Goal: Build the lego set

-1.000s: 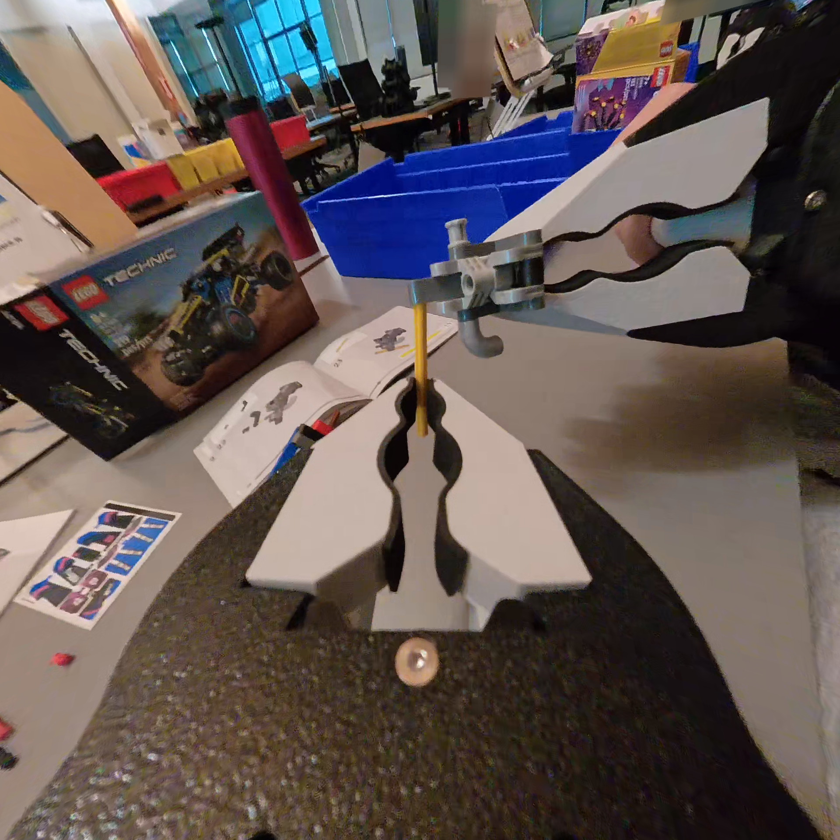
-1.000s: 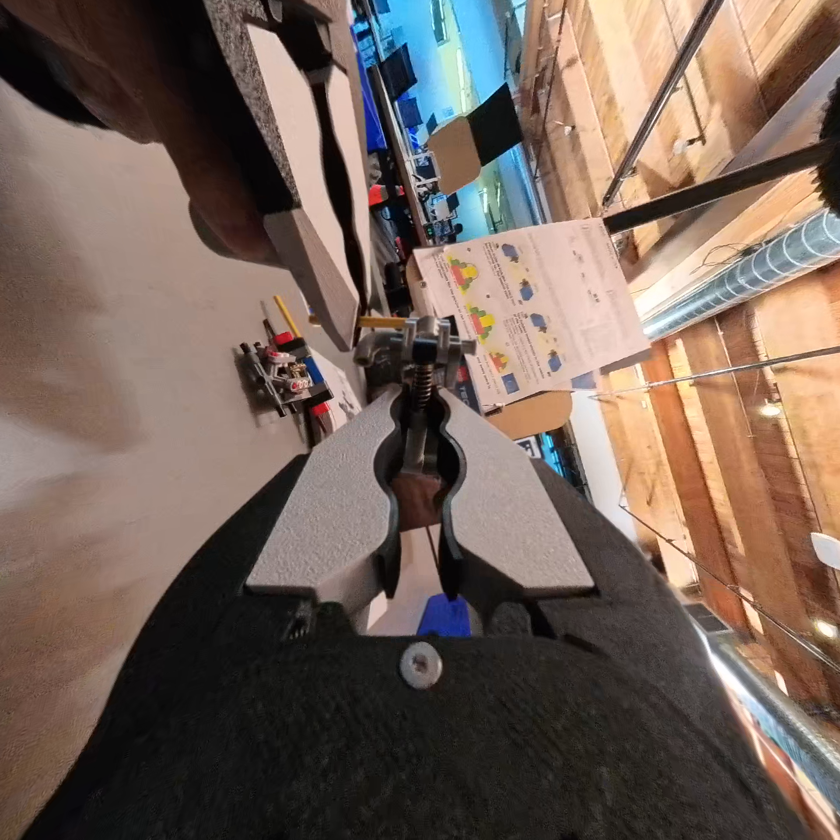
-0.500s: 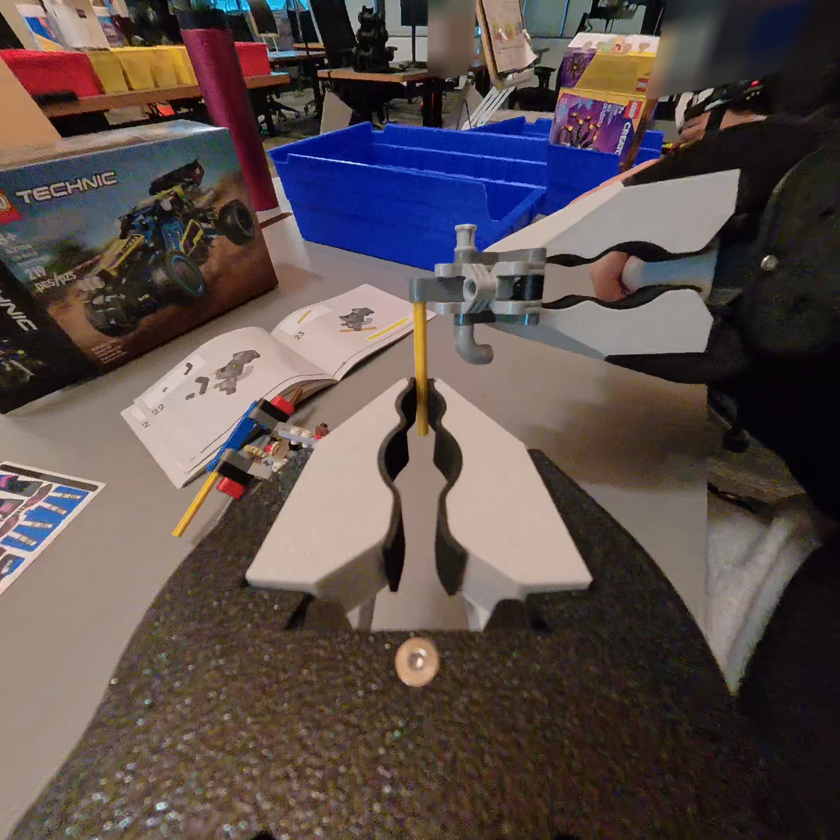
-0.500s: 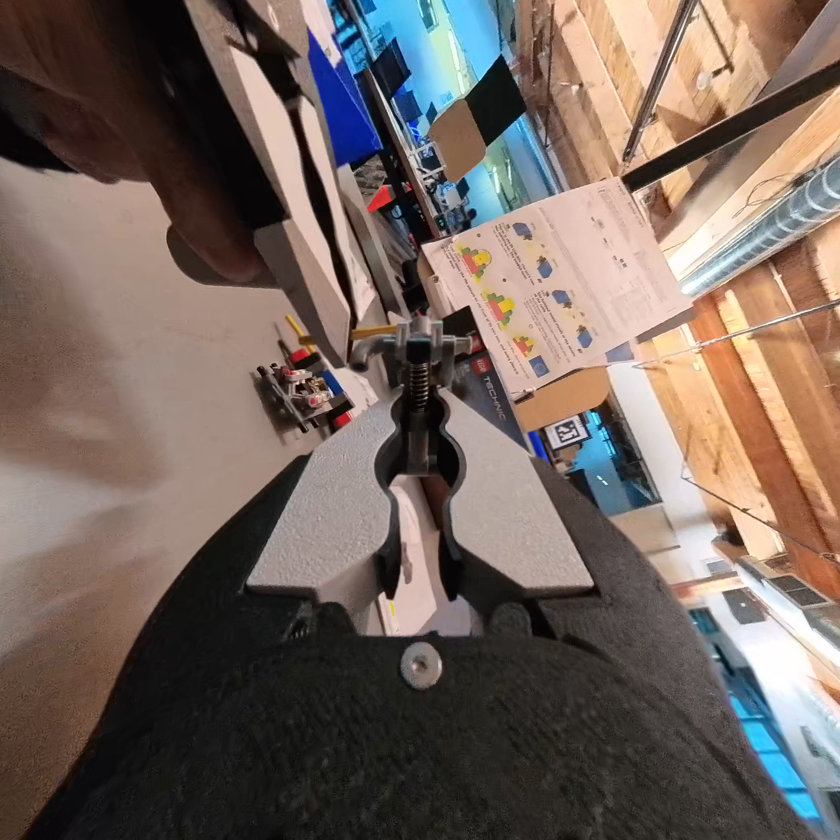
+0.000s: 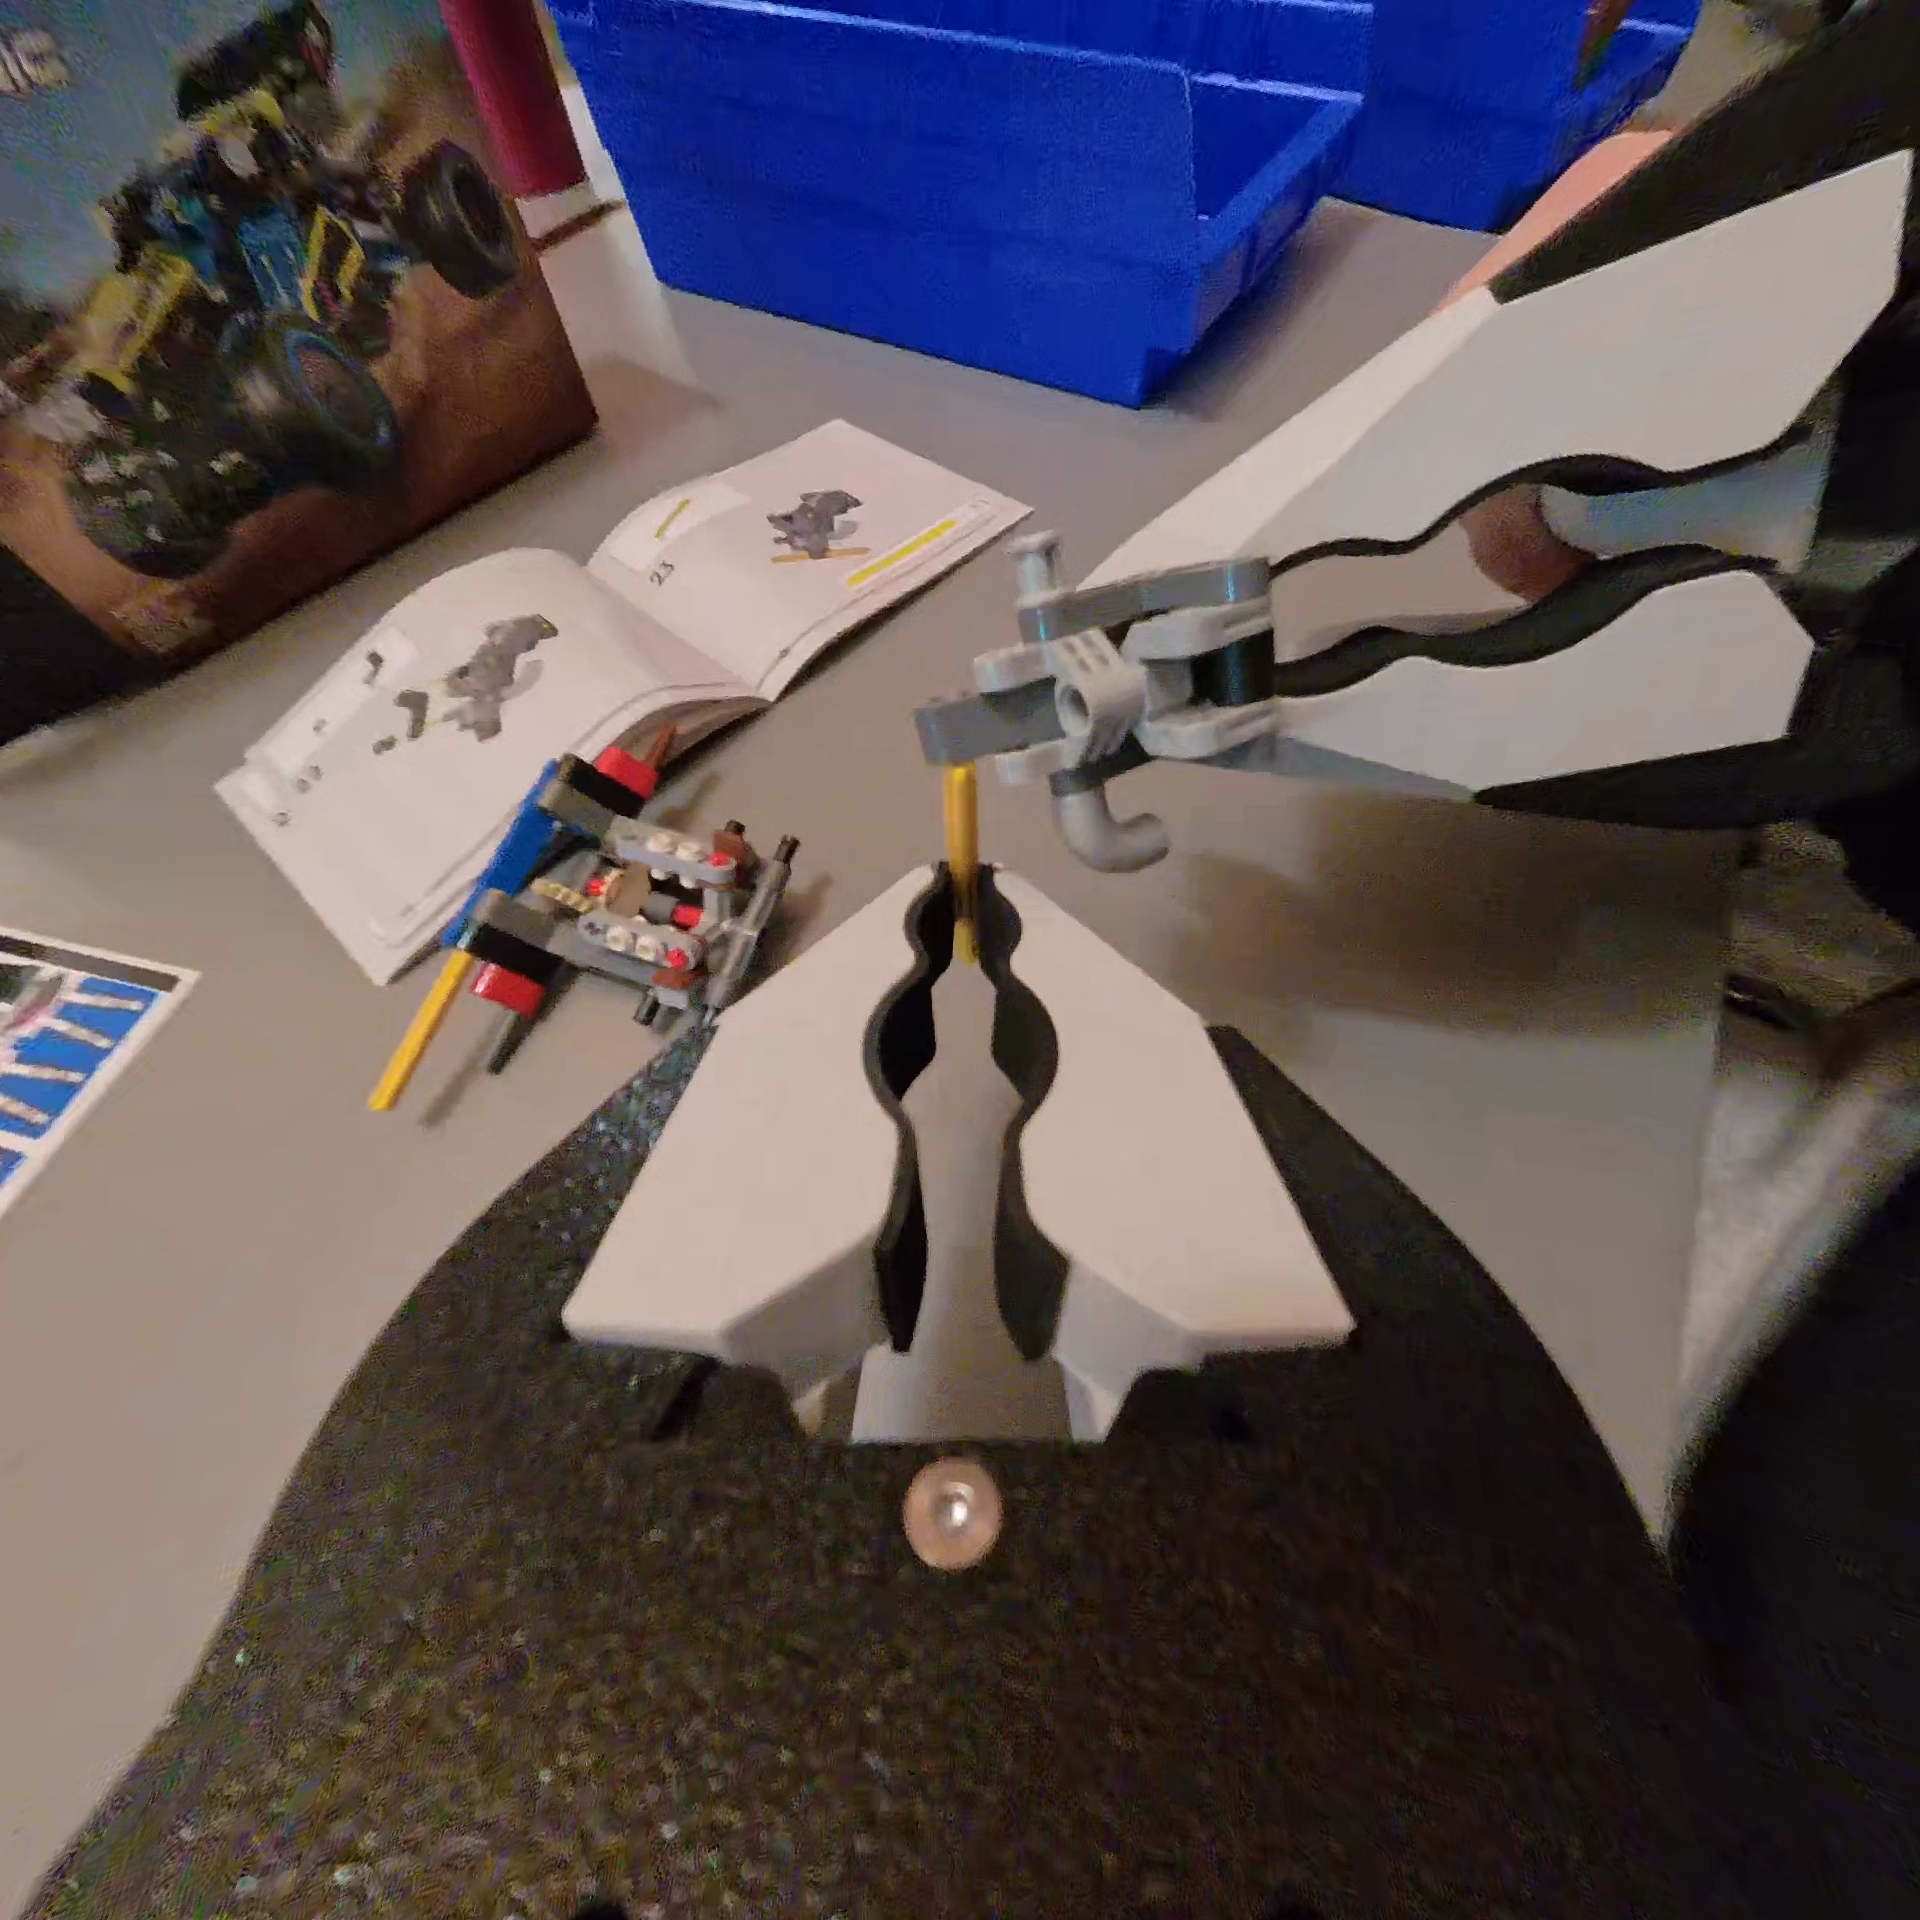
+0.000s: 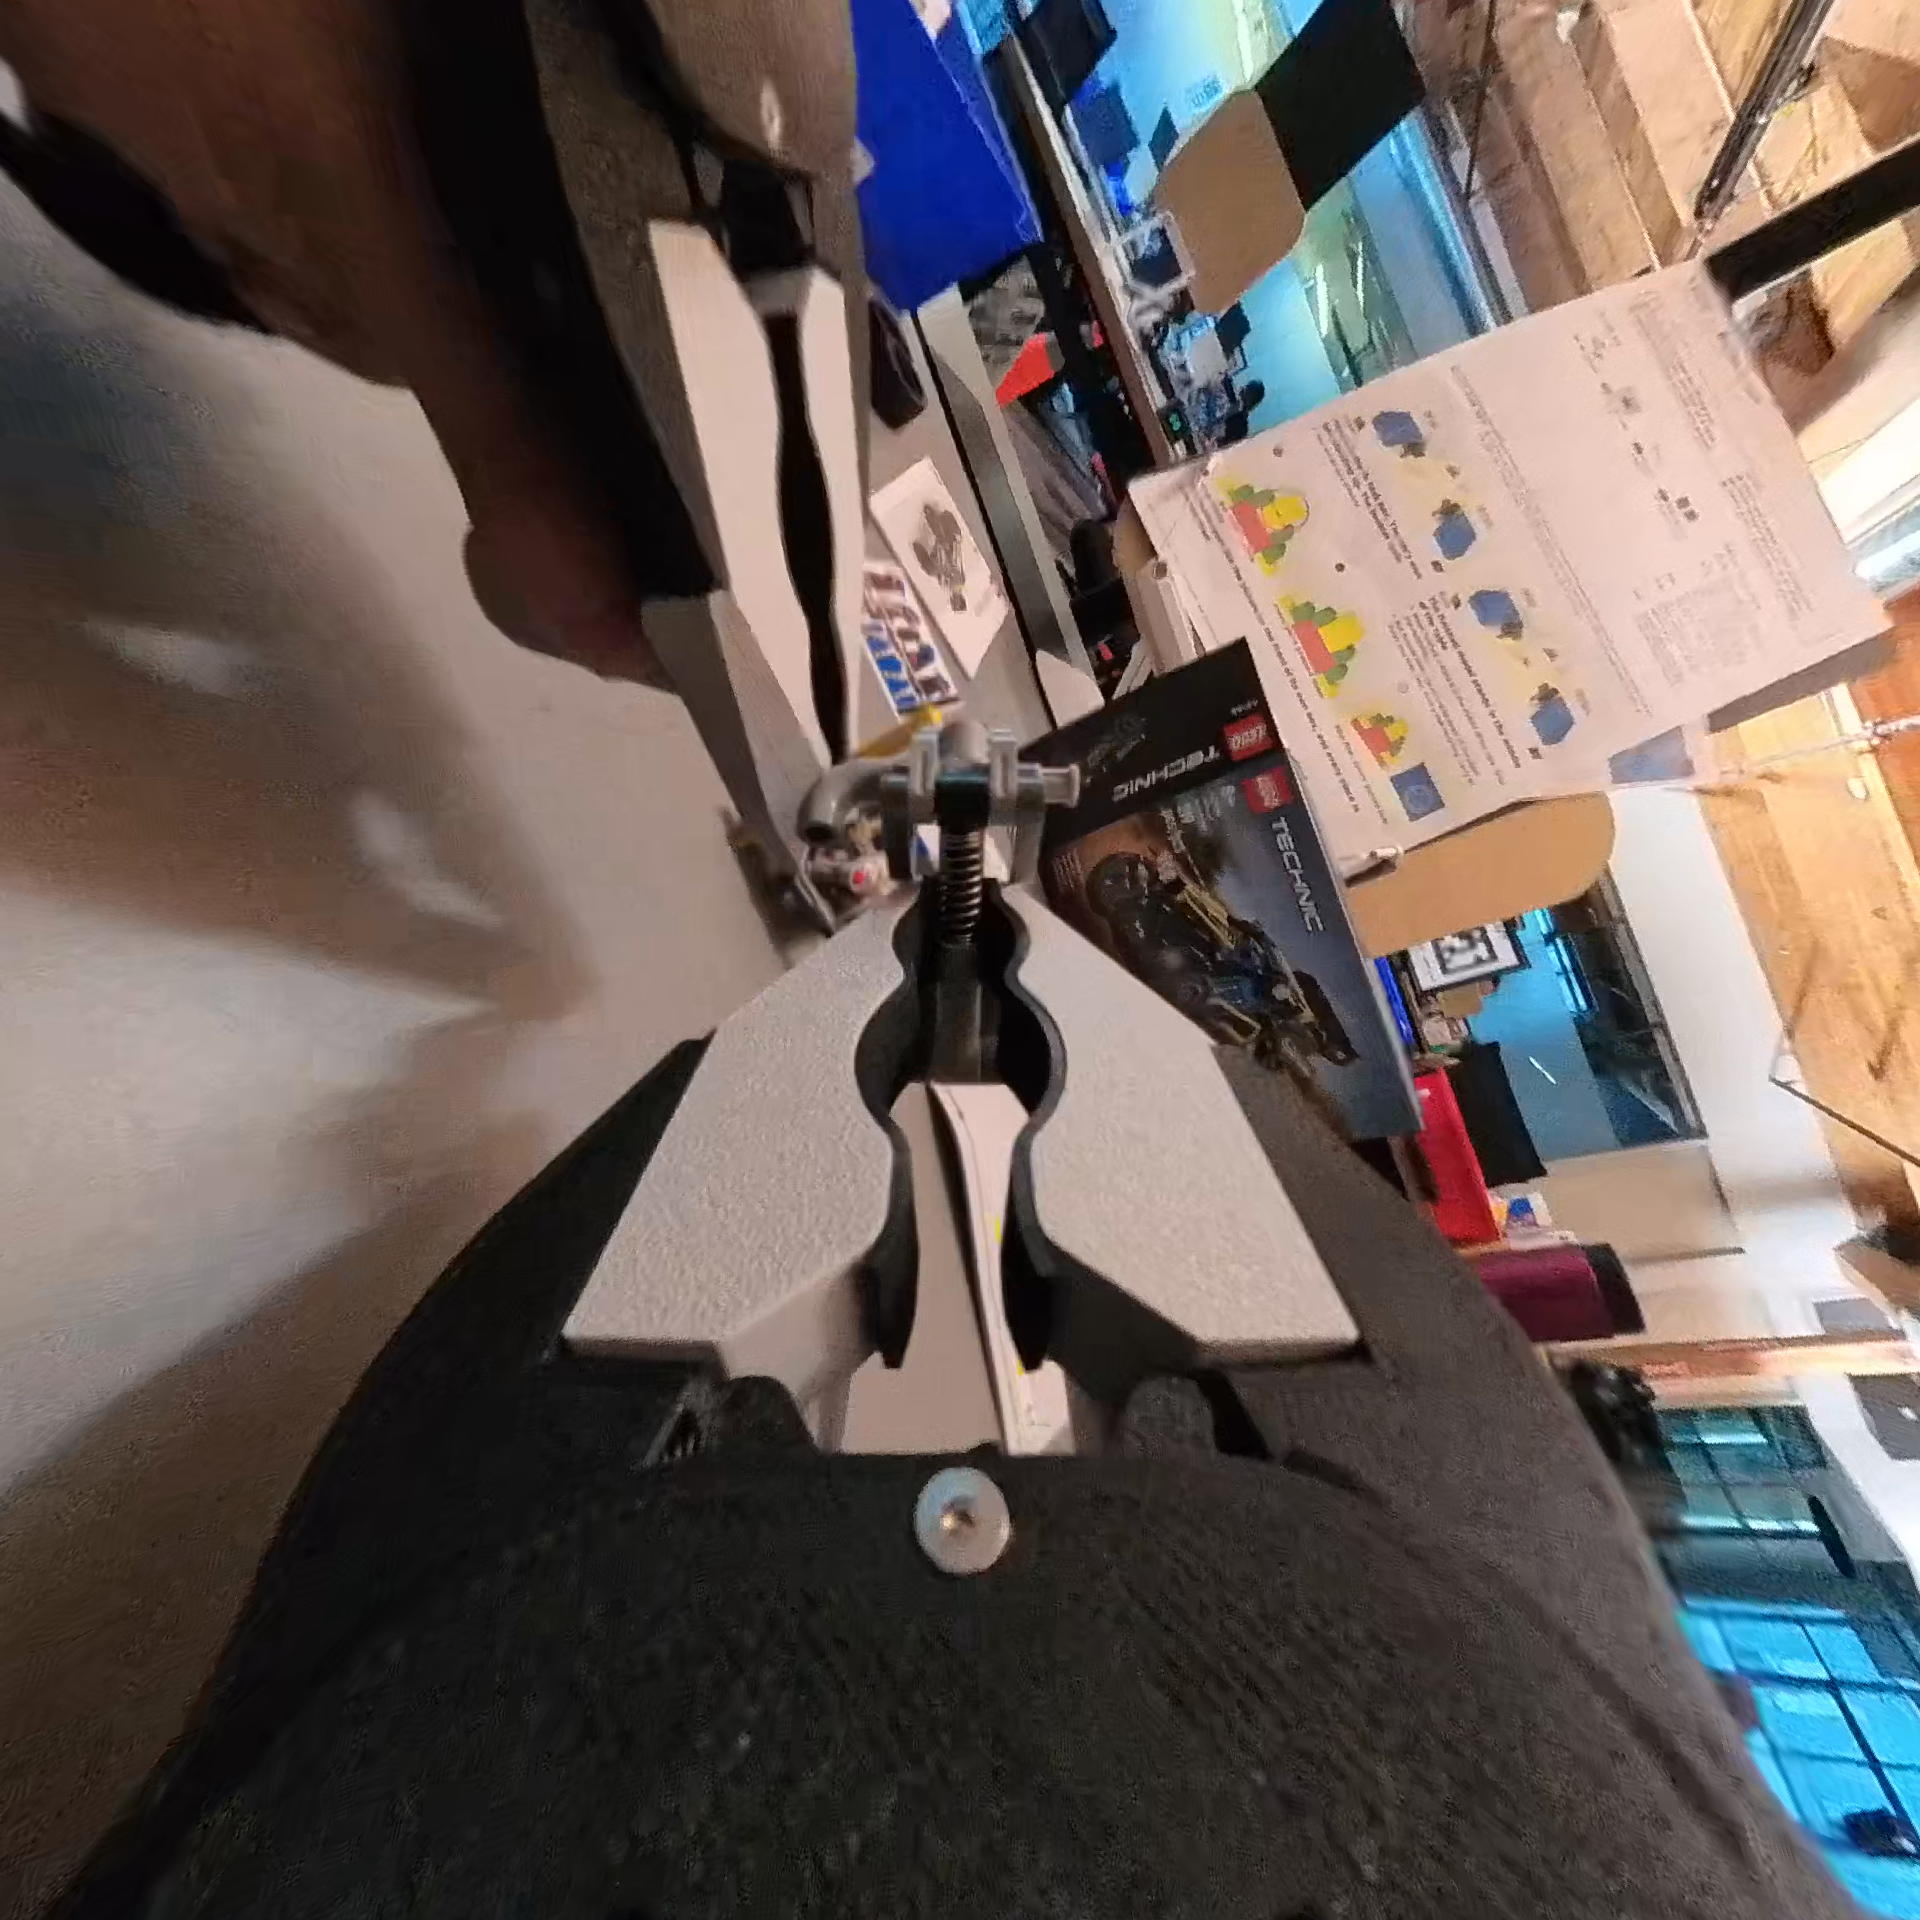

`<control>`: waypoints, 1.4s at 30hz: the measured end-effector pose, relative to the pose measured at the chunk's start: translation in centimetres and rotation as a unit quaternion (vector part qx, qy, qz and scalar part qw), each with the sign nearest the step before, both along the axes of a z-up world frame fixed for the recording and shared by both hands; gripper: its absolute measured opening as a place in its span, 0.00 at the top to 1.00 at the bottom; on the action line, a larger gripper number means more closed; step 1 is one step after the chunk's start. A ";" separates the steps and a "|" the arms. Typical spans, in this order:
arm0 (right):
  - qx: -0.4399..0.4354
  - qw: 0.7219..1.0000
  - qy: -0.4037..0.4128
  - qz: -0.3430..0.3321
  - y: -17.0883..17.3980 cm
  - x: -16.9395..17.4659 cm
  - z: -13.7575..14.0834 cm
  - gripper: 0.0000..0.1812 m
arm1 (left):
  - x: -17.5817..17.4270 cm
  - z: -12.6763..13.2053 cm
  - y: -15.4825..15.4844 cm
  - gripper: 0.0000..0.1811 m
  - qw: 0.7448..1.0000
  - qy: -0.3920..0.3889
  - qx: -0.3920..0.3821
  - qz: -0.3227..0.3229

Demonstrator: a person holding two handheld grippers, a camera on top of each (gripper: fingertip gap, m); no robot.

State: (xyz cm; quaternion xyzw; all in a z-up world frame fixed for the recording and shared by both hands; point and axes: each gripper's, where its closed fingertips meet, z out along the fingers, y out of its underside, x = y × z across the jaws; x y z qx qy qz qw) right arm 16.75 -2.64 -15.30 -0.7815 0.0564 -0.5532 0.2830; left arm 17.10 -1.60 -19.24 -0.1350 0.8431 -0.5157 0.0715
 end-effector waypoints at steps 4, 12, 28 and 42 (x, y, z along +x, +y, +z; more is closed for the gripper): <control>0.009 1.000 -0.002 -0.026 -1.4 0.6 -0.8 0.97 | 0.4 -0.9 1.5 0.99 0.998 0.020 0.053 0.008; 0.009 0.971 0.230 -0.057 -3.7 0.4 -6.7 0.97 | -3.3 -4.6 7.2 1.00 0.921 0.020 0.376 -0.099; 0.101 0.942 0.321 -0.016 -2.7 -0.8 -6.6 0.77 | -4.3 -4.0 3.2 0.99 0.963 0.094 0.198 -0.156; 0.216 0.895 0.356 0.161 3.5 -4.6 -2.8 0.98 | -5.9 -2.1 1.4 0.99 0.963 -0.005 0.194 -0.189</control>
